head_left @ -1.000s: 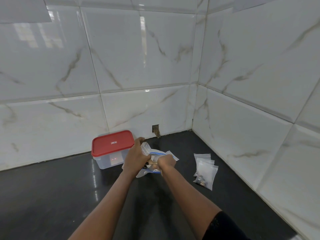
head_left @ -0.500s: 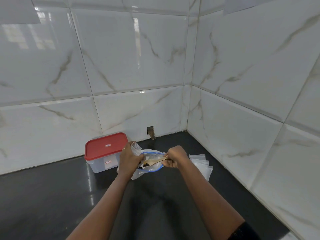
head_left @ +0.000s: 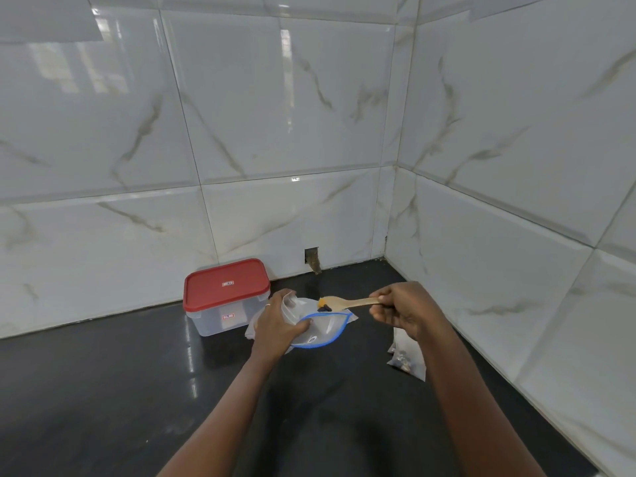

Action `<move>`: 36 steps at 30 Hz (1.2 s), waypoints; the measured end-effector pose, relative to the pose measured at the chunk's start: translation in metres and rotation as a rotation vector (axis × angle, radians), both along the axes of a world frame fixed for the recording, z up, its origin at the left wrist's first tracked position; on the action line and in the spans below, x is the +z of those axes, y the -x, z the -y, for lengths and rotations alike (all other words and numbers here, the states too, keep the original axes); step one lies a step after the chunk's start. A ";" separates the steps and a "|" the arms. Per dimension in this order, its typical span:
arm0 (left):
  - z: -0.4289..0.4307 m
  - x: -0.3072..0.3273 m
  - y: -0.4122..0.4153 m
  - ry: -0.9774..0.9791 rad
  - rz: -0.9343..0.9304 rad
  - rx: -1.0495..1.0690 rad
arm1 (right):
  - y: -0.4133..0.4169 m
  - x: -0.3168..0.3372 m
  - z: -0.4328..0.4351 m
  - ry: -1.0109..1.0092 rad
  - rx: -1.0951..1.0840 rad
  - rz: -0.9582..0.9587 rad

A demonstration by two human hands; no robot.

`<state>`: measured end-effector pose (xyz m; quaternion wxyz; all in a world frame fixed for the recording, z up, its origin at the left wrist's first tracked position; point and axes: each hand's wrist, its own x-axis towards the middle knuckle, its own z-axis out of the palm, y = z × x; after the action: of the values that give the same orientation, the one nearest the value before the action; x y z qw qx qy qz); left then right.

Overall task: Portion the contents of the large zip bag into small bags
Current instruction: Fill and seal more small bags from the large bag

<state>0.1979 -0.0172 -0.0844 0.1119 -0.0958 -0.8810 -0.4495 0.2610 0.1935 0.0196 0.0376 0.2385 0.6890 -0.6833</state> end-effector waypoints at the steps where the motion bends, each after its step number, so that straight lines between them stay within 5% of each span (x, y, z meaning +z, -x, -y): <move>1: -0.002 -0.001 -0.001 0.001 0.007 -0.017 | 0.000 0.001 0.006 -0.005 -0.009 -0.028; 12: -0.012 -0.005 -0.007 -0.057 0.027 -0.043 | -0.008 -0.020 0.067 -0.581 0.055 -0.242; 19: -0.010 -0.007 -0.004 -0.090 0.064 -0.034 | -0.009 -0.018 0.072 -1.073 0.368 -0.316; 26: -0.009 -0.007 0.000 -0.072 0.108 -0.012 | -0.010 -0.028 0.076 -1.106 0.296 -0.587; 29: -0.006 -0.004 -0.001 -0.050 0.124 -0.014 | -0.020 -0.027 0.072 -1.054 0.296 -0.468; 33: 0.000 0.001 0.002 -0.009 0.091 0.009 | -0.029 -0.032 0.050 -0.820 -0.079 -0.456; 36: 0.003 0.003 0.003 0.019 0.071 0.055 | -0.025 -0.041 0.043 -0.768 -0.078 -0.396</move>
<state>0.1948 -0.0199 -0.0811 0.0922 -0.0566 -0.8909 -0.4411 0.2864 0.1502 -0.0211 -0.2126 0.1251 0.8777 -0.4107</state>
